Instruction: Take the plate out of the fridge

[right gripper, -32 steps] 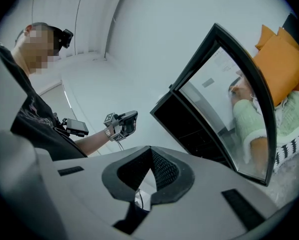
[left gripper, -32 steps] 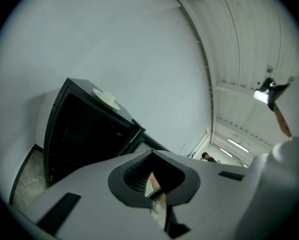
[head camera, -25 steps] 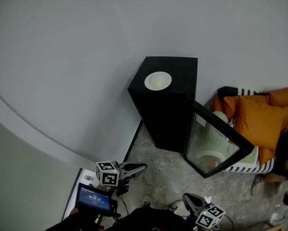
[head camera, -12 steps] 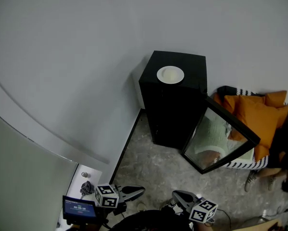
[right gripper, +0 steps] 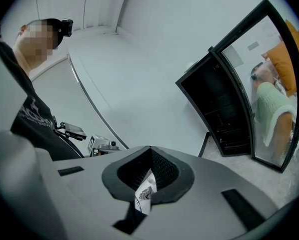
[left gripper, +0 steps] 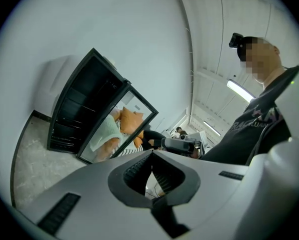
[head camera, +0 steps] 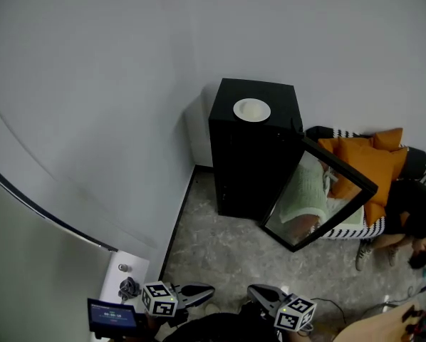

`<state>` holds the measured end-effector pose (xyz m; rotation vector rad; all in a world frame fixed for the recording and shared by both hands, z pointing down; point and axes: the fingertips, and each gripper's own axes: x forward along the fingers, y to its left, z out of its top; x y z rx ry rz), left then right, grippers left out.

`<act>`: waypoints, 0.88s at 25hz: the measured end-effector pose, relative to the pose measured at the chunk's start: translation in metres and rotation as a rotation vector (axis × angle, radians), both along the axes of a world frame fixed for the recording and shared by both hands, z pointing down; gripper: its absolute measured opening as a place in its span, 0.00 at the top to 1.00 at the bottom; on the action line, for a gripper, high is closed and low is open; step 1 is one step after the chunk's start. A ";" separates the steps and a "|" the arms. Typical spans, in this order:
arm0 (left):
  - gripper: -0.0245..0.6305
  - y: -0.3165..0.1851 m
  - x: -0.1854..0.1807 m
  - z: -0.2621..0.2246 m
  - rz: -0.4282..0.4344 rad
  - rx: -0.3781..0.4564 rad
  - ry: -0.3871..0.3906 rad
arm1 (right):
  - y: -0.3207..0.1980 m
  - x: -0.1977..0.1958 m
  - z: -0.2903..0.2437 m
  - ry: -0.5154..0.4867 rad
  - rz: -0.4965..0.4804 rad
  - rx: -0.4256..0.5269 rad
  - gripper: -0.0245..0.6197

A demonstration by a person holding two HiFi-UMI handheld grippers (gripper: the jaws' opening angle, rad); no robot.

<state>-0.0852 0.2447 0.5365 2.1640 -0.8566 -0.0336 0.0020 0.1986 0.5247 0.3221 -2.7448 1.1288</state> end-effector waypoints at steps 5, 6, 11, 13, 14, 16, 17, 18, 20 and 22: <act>0.96 0.026 0.005 0.001 0.050 0.003 0.024 | 0.030 -0.008 0.000 0.021 0.018 0.025 0.96; 0.96 0.031 0.006 0.001 0.060 0.005 0.025 | 0.035 -0.007 0.001 0.024 0.023 0.028 0.96; 0.96 0.054 0.012 0.004 0.077 0.013 0.028 | 0.058 -0.002 0.005 0.031 0.039 0.027 0.96; 0.96 0.062 0.013 0.007 0.074 0.016 0.032 | 0.066 -0.003 0.008 0.031 0.038 0.033 0.96; 0.96 0.066 0.014 0.007 0.075 0.018 0.034 | 0.069 -0.003 0.008 0.031 0.036 0.036 0.96; 0.96 0.077 0.018 0.002 0.078 0.028 0.034 | 0.080 0.000 0.005 0.028 0.034 0.042 0.96; 0.96 0.085 0.021 -0.002 0.079 0.034 0.032 | 0.087 0.003 0.001 0.025 0.032 0.044 0.96; 0.96 0.093 0.024 -0.007 0.078 0.041 0.027 | 0.095 0.006 -0.003 0.022 0.029 0.048 0.96; 0.96 0.103 0.026 -0.012 0.074 0.056 0.018 | 0.106 0.008 -0.008 0.022 0.020 0.059 0.96; 0.96 0.104 0.024 -0.011 0.071 0.068 0.011 | 0.109 0.006 -0.007 0.027 0.009 0.074 0.96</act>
